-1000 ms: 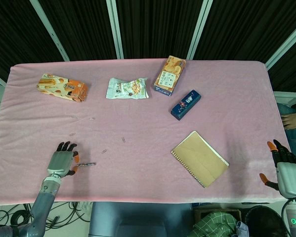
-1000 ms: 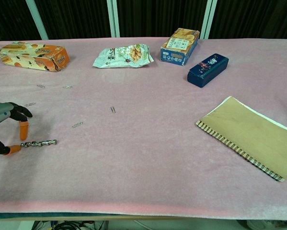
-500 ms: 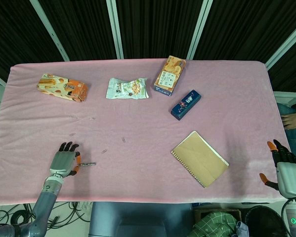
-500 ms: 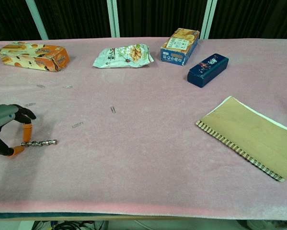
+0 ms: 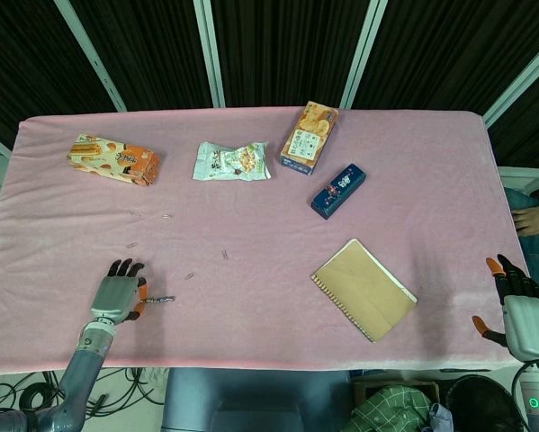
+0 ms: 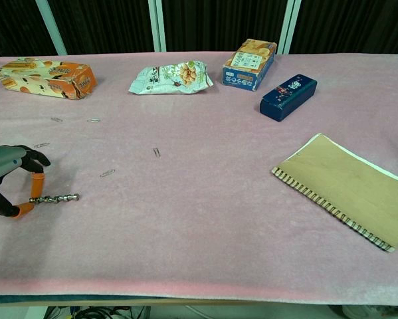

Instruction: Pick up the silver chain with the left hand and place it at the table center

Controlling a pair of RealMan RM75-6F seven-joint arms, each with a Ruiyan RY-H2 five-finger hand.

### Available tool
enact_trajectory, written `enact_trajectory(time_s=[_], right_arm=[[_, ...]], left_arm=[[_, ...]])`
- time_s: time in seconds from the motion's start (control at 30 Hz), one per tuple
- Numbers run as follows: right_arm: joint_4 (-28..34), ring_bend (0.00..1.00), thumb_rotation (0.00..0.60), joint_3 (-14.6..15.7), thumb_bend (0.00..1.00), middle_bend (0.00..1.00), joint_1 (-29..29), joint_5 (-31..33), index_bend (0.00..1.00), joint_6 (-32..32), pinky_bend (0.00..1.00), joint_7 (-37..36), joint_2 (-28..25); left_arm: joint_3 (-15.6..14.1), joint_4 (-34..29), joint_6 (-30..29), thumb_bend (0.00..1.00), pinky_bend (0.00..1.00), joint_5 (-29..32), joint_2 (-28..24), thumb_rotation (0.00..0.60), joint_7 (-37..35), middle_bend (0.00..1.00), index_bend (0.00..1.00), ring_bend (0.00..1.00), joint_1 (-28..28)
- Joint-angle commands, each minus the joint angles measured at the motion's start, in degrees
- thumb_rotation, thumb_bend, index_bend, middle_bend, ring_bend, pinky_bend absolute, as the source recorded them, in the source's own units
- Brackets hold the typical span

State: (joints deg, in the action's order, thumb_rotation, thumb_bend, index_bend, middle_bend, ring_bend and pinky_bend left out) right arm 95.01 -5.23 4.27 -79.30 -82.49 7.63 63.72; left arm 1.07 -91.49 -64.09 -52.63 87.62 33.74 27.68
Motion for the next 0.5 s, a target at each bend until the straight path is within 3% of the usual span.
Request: enact_trajectory(time_s=[0.03, 0.5], right_arm=[[0.0, 0.09, 0.600, 0.0, 0.14, 0.02, 0.0, 0.0, 0.04, 0.0, 0.17, 0.0, 0.0], [0.0, 0.09, 0.600, 0.1, 0.14, 0.02, 0.0, 0.0, 0.04, 0.1, 0.17, 0.0, 0.0]], left_arm=[[0.1, 0.0, 0.1, 0.36, 0.00, 0.2, 0.0, 0.600, 0.0, 0.16, 0.58, 0.00, 0.0], [0.6, 0.2, -0.6, 0.39, 0.00, 0.6, -0.2, 0.600, 0.4, 0.16, 0.58, 0.00, 0.0]])
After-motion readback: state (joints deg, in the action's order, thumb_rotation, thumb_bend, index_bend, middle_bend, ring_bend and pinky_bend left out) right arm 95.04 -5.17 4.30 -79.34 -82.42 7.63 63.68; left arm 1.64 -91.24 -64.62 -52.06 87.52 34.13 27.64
